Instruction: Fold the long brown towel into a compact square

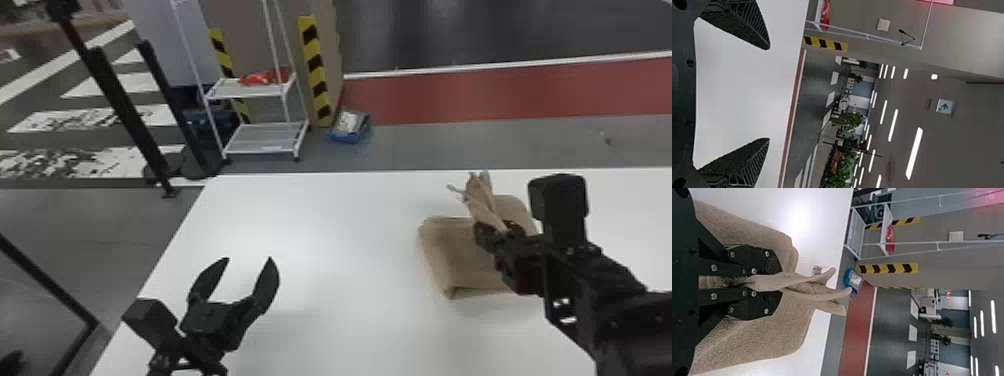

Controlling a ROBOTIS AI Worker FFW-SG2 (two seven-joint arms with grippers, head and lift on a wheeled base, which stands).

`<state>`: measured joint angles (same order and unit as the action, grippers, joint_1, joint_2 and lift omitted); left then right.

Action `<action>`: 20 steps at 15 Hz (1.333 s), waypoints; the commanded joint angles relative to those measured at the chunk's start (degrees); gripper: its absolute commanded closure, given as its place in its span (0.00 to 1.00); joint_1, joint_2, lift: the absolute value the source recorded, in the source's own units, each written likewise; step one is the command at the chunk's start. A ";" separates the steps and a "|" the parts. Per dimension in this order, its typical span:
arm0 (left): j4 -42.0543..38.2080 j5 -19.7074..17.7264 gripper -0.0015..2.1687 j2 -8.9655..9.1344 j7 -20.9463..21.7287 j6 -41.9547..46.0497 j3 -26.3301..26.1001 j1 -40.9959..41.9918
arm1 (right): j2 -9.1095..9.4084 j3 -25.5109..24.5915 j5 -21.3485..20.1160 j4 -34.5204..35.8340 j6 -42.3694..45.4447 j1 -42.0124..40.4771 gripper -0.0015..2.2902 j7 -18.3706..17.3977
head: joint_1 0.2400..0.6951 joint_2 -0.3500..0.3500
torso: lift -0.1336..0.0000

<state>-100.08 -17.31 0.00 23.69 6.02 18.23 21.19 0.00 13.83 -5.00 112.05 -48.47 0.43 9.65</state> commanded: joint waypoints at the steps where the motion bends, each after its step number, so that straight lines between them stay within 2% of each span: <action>1: 0.85 -0.09 0.02 0.15 0.04 0.00 -0.12 -0.36 | 0.05 2.52 -0.19 -2.19 -0.18 0.36 0.14 0.19 | 1.00 0.89 | 0.06; 2: 0.94 -0.09 0.02 0.15 0.13 0.00 -0.21 -0.44 | 0.05 3.04 0.16 -2.36 -0.35 0.36 0.02 0.45 | 1.00 0.91 | 0.06; 4: 0.94 -0.18 0.02 0.15 0.13 0.00 -0.21 -0.44 | 0.05 3.13 1.40 -2.45 -0.71 0.36 0.01 0.89 | 1.00 0.93 | 0.06; 7: 1.11 -0.27 0.02 0.15 0.13 0.00 -0.12 -0.53 | 0.05 2.78 3.07 -2.45 1.75 0.18 0.05 0.89 | 1.00 0.95 | 0.06; 8: 1.11 -0.27 0.02 0.15 0.13 0.00 -0.21 -0.44 | 0.05 2.52 3.86 -3.33 4.22 0.45 0.17 1.42 | 1.00 0.96 | 0.06; 9: 1.11 -0.27 0.02 0.15 0.13 0.00 -0.21 -0.44 | 0.05 2.52 4.21 -4.91 5.09 1.41 0.35 1.68 | 1.00 0.96 | 0.06; 10: 1.11 -0.18 0.02 0.15 0.13 0.00 -0.30 -0.44 | 0.05 2.52 4.21 -7.20 5.27 2.91 0.70 1.60 | 1.00 0.96 | 0.06; 11: 1.20 -0.18 0.02 0.15 0.13 0.00 -0.74 -0.53 | 0.05 2.52 4.12 -9.31 5.62 3.96 0.91 1.07 | 1.00 0.96 | 0.06; 13: 1.55 -0.18 0.02 0.15 0.13 0.00 -1.09 -0.80 | 0.05 2.52 3.59 -13.79 8.79 6.25 0.92 0.28 | 1.00 0.95 | 0.06; 16: 2.87 0.08 0.02 -0.35 0.13 0.00 -2.41 -2.20 | 0.05 2.87 2.98 -19.68 8.96 9.41 0.92 -0.16 | 1.00 0.92 | 0.06; 20: 3.40 0.26 0.02 -0.62 0.13 -0.18 -3.38 -2.99 | 0.05 4.54 1.75 -22.58 8.79 9.76 0.92 1.16 | 1.00 0.89 | 0.06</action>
<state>-96.80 -17.15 -0.61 23.82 5.86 15.10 18.41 0.00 17.46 -3.04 90.33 -39.69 10.05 10.54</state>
